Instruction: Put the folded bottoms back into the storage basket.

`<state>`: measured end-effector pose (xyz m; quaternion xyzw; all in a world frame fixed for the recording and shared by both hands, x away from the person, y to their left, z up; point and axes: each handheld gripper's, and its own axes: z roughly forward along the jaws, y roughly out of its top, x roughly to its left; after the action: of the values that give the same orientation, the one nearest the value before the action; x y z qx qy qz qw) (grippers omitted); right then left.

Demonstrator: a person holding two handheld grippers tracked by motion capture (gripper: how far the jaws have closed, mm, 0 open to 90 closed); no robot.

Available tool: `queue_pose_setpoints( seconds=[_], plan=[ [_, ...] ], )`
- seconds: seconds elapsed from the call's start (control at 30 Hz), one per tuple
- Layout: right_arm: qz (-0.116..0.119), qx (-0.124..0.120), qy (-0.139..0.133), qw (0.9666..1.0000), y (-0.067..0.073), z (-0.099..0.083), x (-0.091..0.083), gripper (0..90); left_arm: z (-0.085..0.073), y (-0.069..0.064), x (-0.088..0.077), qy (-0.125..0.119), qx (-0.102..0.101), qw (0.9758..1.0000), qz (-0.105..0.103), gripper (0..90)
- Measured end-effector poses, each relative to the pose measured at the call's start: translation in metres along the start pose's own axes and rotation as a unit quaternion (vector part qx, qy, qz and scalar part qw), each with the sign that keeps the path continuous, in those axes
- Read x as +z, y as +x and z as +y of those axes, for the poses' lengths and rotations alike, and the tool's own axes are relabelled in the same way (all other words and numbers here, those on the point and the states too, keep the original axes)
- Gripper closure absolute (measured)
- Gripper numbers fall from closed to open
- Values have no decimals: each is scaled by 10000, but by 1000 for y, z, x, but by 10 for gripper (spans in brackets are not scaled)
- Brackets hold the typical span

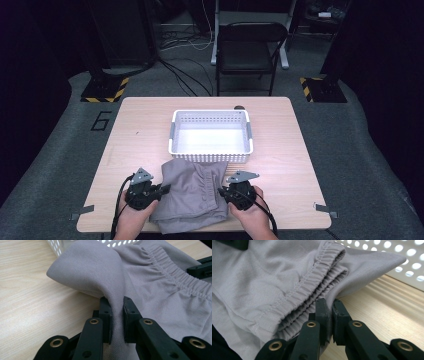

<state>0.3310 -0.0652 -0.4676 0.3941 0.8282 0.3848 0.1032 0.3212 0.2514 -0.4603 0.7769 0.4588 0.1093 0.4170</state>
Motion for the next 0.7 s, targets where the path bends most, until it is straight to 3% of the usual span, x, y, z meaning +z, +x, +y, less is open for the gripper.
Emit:
queue_pose_setpoints(
  seconds=[0.4, 0.7],
  plan=[
    [6, -68, -17, 10000, -6, 12, -20, 850, 12, -9, -5, 8, 55, 10000, -51, 800],
    [17, -123, -39, 9999, -7, 21, -31, 850, 26, -15, -12, -7, 227, 9997, -71, 801]
  ],
)
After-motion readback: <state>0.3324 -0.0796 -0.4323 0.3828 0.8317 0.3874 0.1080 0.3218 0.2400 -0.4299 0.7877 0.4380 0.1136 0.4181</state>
